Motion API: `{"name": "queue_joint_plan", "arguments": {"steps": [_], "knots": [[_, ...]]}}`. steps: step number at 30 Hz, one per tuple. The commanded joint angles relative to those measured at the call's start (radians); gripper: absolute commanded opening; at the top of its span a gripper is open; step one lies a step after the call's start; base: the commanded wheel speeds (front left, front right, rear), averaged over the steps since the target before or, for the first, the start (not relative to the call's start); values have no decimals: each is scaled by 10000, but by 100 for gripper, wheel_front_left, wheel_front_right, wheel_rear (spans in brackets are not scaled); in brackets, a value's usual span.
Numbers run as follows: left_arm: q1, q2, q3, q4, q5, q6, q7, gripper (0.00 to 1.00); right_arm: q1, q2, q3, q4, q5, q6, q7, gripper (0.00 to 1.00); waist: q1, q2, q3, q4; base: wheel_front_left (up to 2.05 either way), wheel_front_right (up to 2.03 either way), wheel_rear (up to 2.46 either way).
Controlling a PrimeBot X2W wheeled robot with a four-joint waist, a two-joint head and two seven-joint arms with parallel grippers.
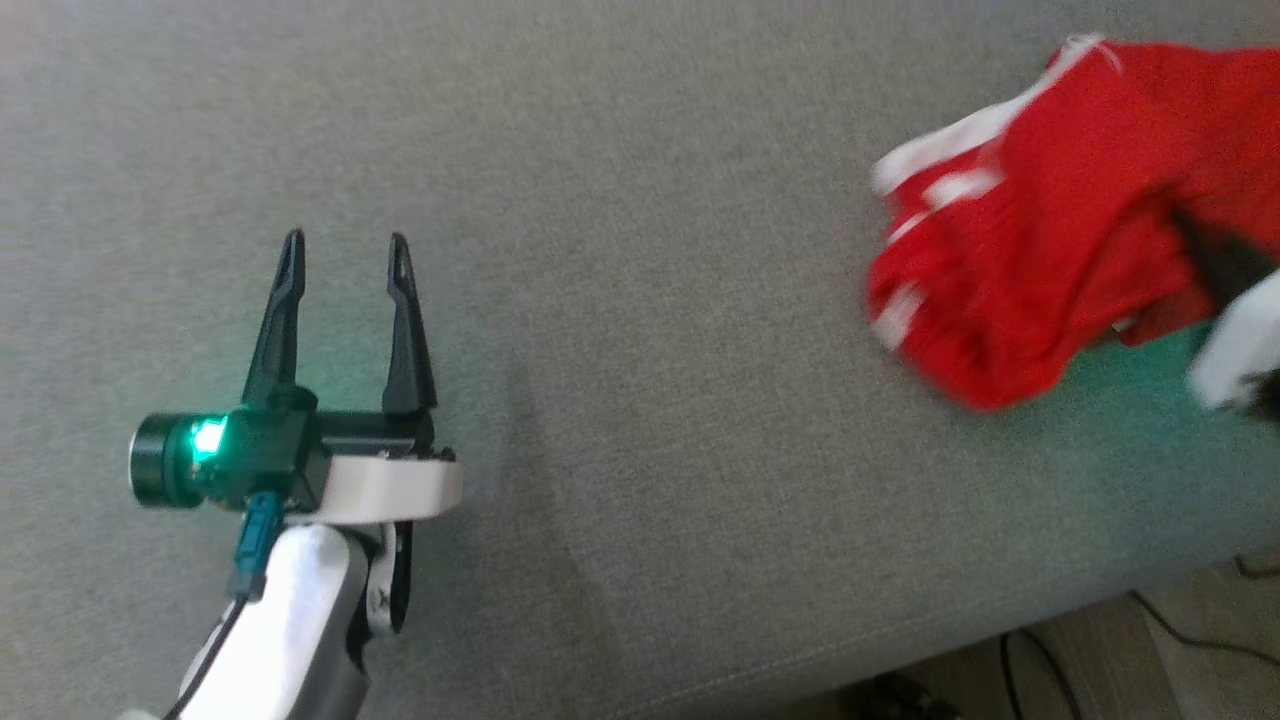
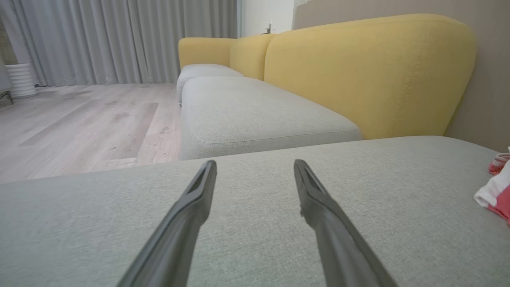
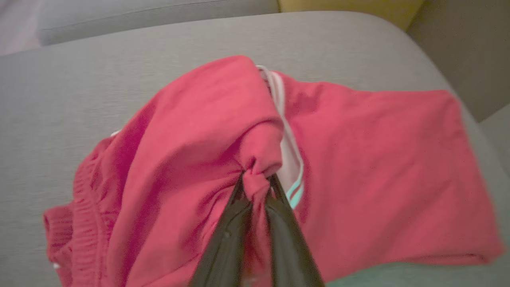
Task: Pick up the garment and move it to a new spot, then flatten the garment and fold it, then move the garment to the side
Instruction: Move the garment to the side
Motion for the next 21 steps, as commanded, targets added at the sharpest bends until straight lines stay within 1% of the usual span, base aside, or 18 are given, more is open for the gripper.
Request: {"name": "queue_joint_plan", "arguments": {"steps": [1, 3, 6, 11, 16, 17, 18, 21], "knots": [[-378, 191, 290, -240, 131, -19, -7, 100, -4, -521, -107, -114, -66, -7, -222, 0, -3, 0, 321, -155, 0, 0, 0], [-546, 161, 242, -186, 170, -35, -10, 100, -223, -944, -401, 365, -138, -7, -477, 0, -3, 0, 479, -187, 0, 0, 0], [-762, 125, 168, -99, 203, -90, -18, 100, -542, -1299, -870, 1170, -275, -7, -871, 0, -3, 0, 690, -191, 0, 0, 0], [-1125, 82, 17, 24, 277, -199, -4, 100, -1241, -1522, -1453, 2742, -532, -7, -1562, 0, -3, 0, 1024, -62, 0, 0, 0], [-1377, 40, -95, 169, 312, -274, -17, 100, -1906, -1476, -1822, 4337, -1009, -7, -2237, 0, -3, 0, 1216, 80, 0, 0, 0], [-1399, 31, -112, 206, 311, -283, -27, 100, -2005, -1411, -1912, 4692, -1055, -7, -2297, 41, -3, 0, 1224, 98, 0, 0, 0], [-1414, 19, -128, 242, 306, -291, -38, 100, -2083, -1365, -1978, 5019, -1130, -7, -2349, 100, -3, 0, 1221, 119, 0, 0, 0], [-1406, -13, -140, 351, 264, -294, -80, 100, -2235, -1233, -2180, 5732, -1289, -7, -2664, 100, -3, 0, 1146, 163, 0, 0, 0]]}}
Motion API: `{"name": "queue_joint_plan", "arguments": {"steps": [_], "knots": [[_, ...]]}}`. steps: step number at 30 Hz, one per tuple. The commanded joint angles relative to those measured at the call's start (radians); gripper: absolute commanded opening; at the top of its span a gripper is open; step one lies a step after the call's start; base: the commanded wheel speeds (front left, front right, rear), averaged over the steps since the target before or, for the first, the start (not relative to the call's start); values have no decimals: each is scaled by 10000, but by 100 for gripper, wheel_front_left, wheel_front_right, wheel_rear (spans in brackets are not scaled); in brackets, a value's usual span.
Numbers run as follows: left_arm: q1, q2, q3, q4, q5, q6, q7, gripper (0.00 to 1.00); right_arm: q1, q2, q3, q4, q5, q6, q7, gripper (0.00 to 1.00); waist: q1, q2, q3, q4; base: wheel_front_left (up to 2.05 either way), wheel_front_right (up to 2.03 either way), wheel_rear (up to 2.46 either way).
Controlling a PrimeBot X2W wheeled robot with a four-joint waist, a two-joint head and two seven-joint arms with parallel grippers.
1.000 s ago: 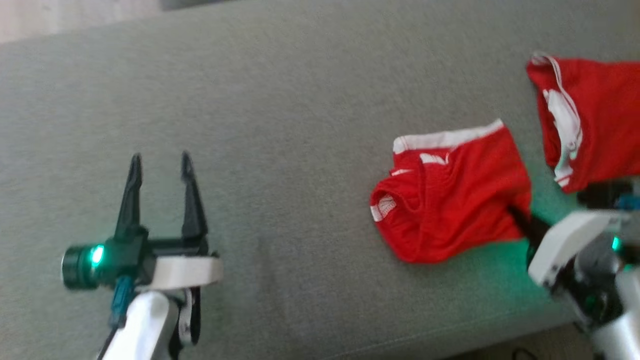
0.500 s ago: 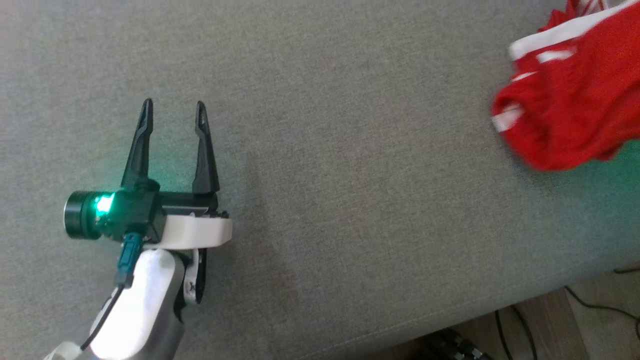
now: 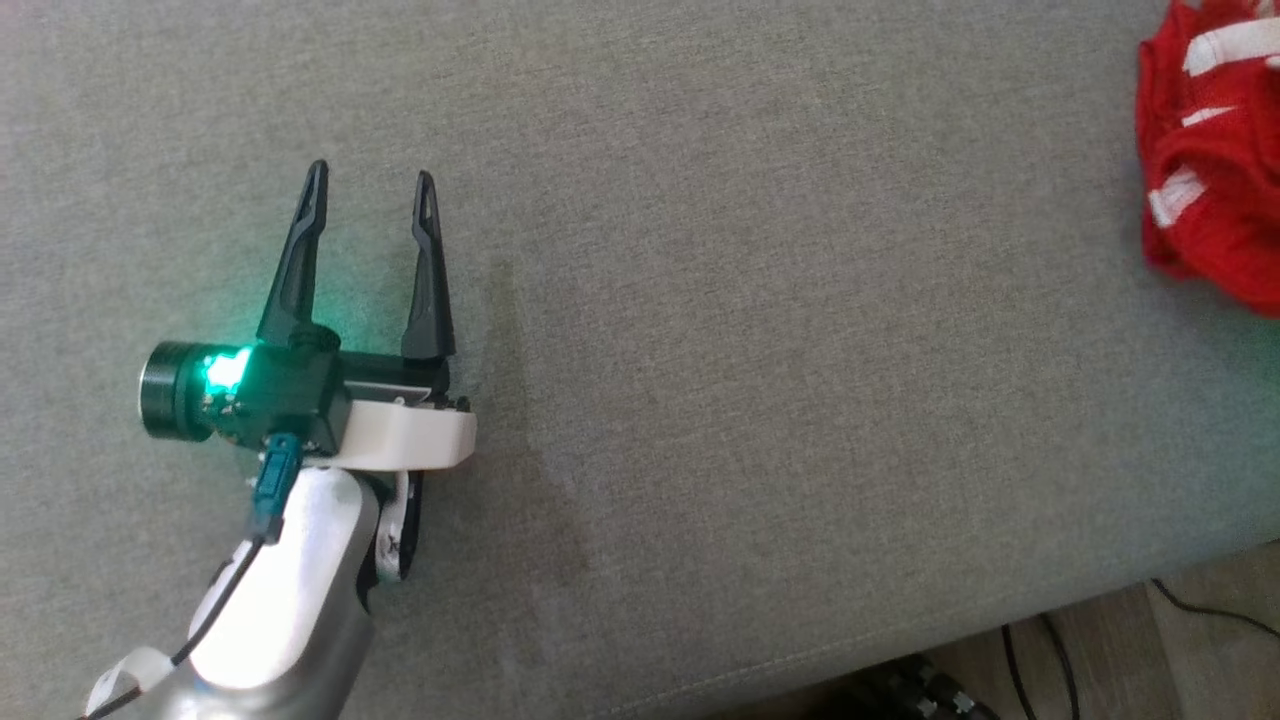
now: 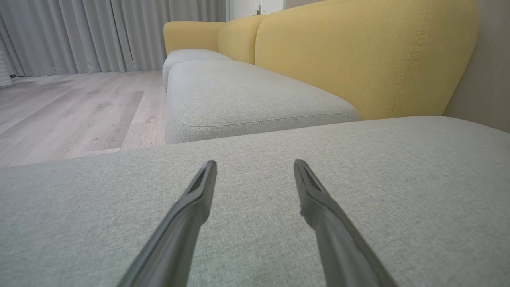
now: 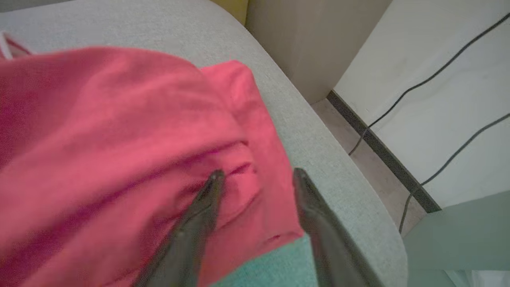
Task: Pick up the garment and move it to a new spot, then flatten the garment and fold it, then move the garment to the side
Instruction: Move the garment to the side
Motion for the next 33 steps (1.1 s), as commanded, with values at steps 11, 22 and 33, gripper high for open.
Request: {"name": "queue_joint_plan", "arguments": {"steps": [11, 22, 33], "knots": [[423, 162, 384, 92, -227, 98, -232, 100, 828, 358, -301, -446, -643, -7, -1867, 100, 0, 0, -1158, 132, 0, 0, 0], [1726, 549, 806, 199, -571, 559, -159, 100, 3716, 2759, -303, -6220, -1324, -7, -1679, 100, 0, 0, -2623, 801, 0, 0, 0], [2928, 1295, 1565, -146, -1140, 916, 365, 100, 5348, 4251, 909, -9577, -1437, -7, -1215, 100, 0, 0, -3427, 1560, 0, 0, 0]]}}
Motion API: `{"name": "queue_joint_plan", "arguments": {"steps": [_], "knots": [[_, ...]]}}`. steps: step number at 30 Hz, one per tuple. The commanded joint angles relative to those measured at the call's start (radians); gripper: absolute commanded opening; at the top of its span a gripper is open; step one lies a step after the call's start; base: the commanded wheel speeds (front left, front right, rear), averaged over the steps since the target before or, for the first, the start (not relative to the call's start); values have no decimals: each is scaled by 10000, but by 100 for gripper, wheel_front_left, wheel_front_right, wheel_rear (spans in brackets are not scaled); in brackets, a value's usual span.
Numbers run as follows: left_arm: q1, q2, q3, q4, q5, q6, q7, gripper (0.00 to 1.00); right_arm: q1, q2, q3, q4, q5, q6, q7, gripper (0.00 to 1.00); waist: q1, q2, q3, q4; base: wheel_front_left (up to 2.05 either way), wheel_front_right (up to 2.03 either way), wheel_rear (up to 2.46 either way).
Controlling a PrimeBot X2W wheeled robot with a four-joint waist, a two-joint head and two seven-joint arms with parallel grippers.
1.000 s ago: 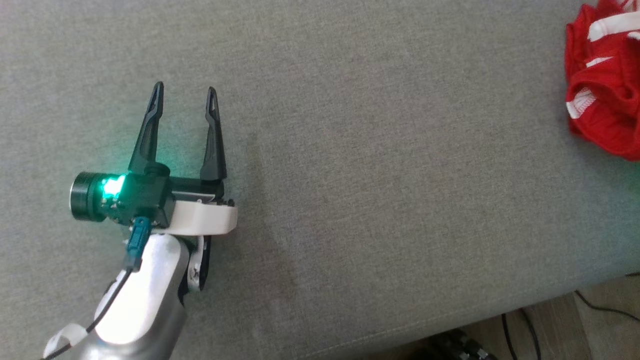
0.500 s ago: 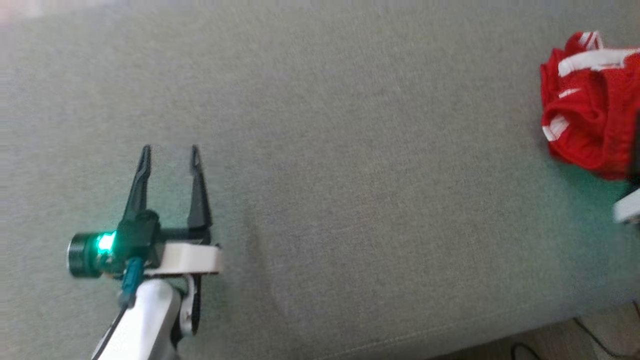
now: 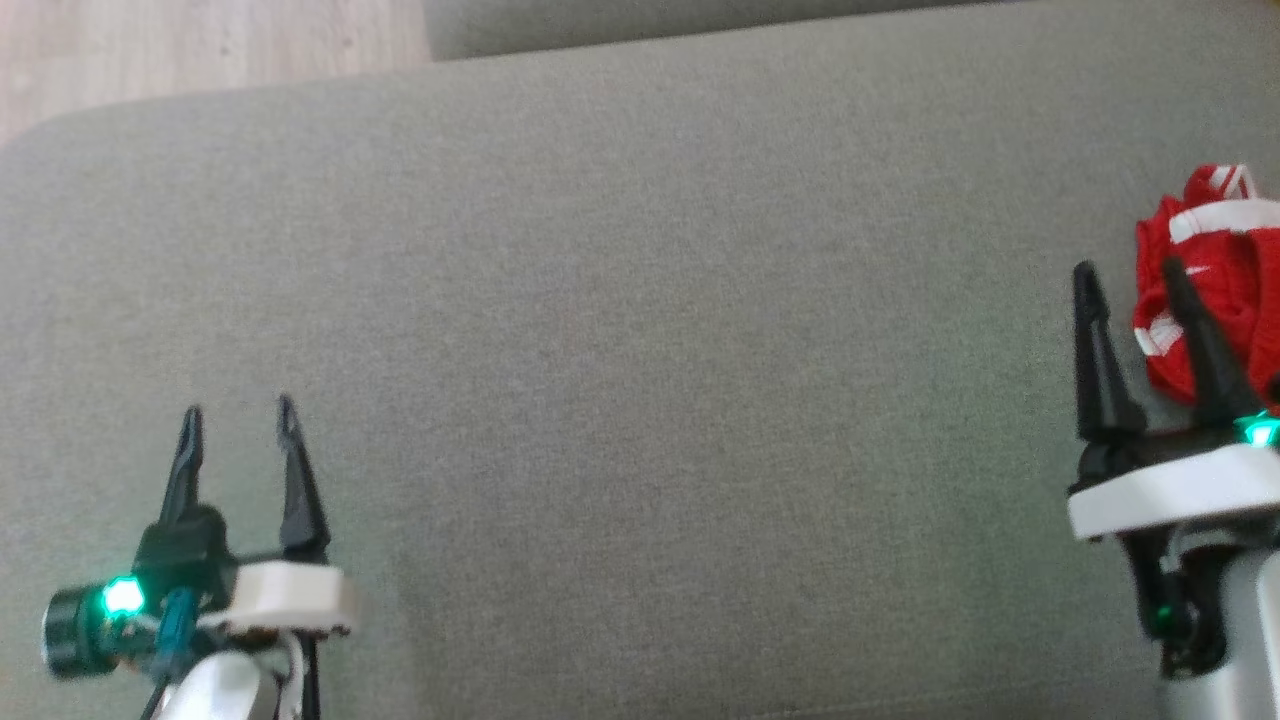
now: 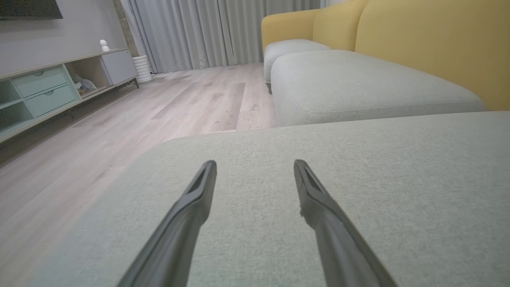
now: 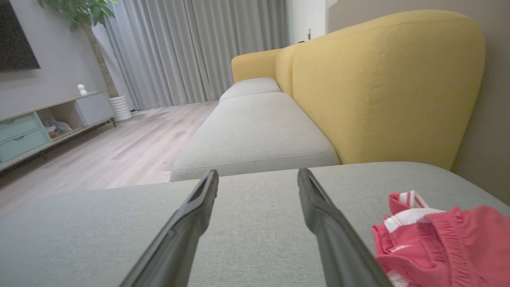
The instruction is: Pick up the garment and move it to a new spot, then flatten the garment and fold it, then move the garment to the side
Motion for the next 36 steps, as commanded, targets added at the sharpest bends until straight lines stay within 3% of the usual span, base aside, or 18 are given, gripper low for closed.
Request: {"name": "queue_joint_plan", "arguments": {"steps": [1, 10, 36], "knots": [[-41, 349, 505, -431, -40, 98, 58, 100, 70, 0, 257, -451, -11, -7, 21, 100, 1, 0, -227, 109, 0, 0, 0], [1097, 600, 500, -1379, -363, 244, 688, 100, 932, 284, 888, -579, -71, -7, 176, 100, 1, 0, -821, -69, 0, 0, 0], [1120, 777, 391, -1209, -518, 223, 900, 100, 1074, 165, 1042, -520, -120, -7, 279, 100, 1, 0, -965, -121, 0, 0, 0]]}}
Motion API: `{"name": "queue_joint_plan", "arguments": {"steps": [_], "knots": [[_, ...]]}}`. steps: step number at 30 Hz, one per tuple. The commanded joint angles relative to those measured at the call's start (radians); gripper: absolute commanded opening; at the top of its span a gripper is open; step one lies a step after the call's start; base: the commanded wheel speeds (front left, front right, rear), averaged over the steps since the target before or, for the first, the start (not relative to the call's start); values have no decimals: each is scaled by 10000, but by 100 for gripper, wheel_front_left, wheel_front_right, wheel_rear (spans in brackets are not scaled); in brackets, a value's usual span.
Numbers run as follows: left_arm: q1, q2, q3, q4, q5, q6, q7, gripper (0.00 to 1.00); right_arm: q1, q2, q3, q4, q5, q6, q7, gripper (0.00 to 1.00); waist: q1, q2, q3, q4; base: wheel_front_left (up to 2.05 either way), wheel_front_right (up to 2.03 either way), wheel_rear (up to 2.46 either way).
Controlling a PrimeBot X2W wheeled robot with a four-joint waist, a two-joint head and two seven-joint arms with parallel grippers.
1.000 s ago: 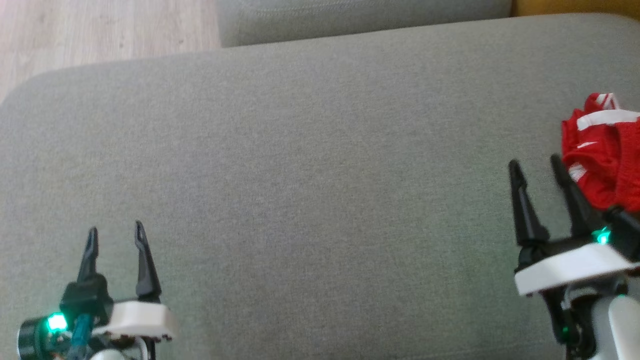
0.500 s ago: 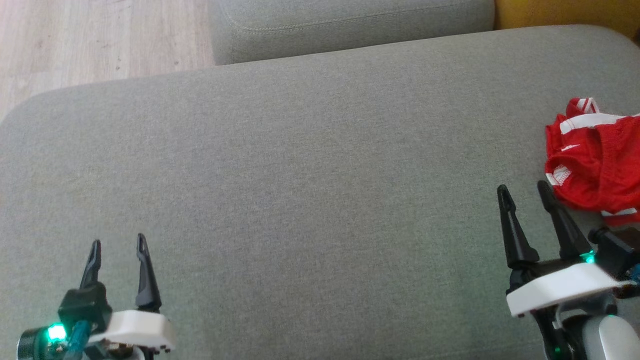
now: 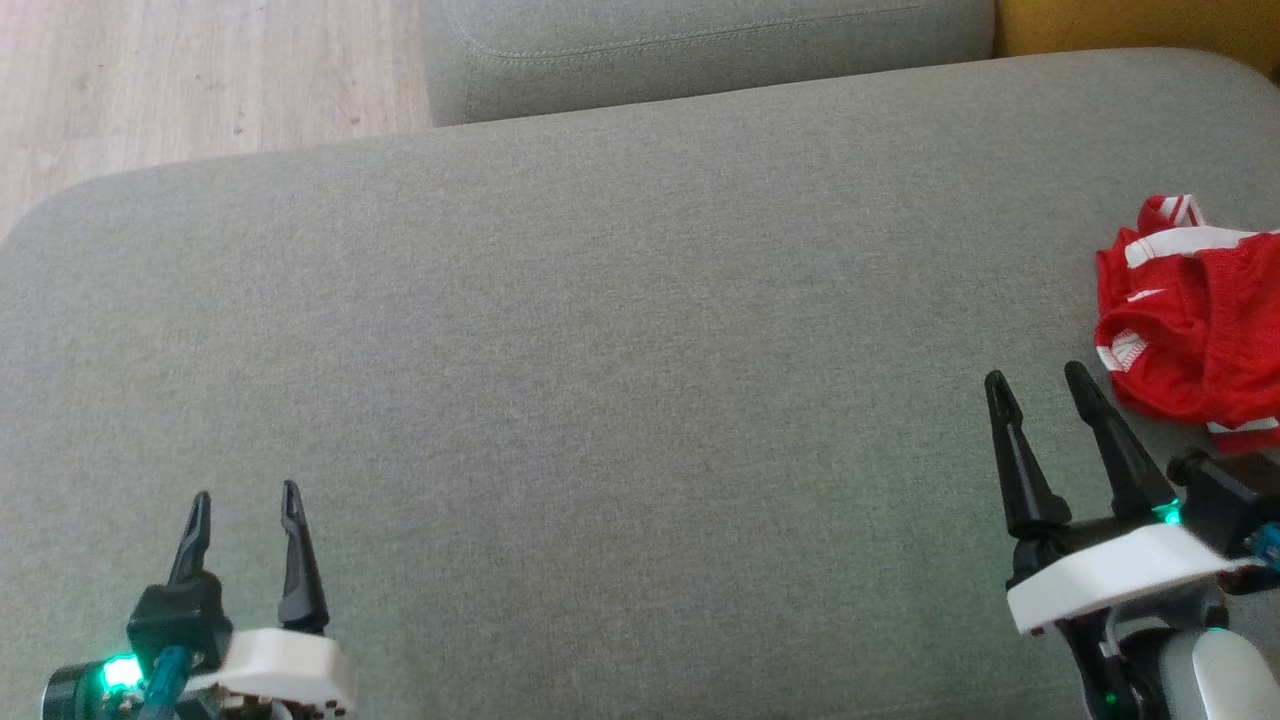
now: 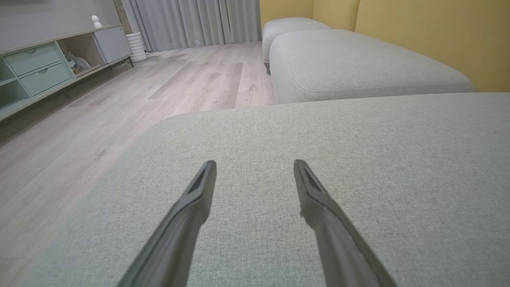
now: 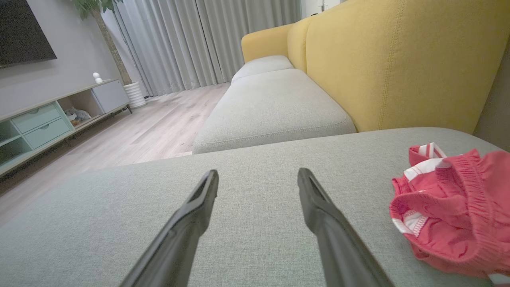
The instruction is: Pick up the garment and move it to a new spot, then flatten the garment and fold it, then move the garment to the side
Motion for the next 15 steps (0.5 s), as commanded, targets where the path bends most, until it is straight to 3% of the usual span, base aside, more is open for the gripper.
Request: {"name": "queue_joint_plan", "arguments": {"steps": [1, 6, 7, 15], "knots": [[-495, 258, 391, -244, -22, 28, -53, 100, -386, -224, 221, -327, -86, -7, -62, 100, 0, 0, 13, 6, 0, 0, 0], [-536, 257, 363, -237, -23, 53, -57, 100, -418, -246, 224, -317, -62, -7, -66, 100, 0, 0, 37, 24, 0, 0, 0], [-12, -1, -46, 14, -2, 5, 1, 0, -7, -15, 23, 0, 2, 0, -2, 0, 0, 0, 39, 25, 0, 0, 0], [32, -318, 46, 361, -529, -209, 65, 0, 33, 40, 57, 518, 623, 0, -24, 0, 0, 0, 8, 68, 0, 0, 0]]}}
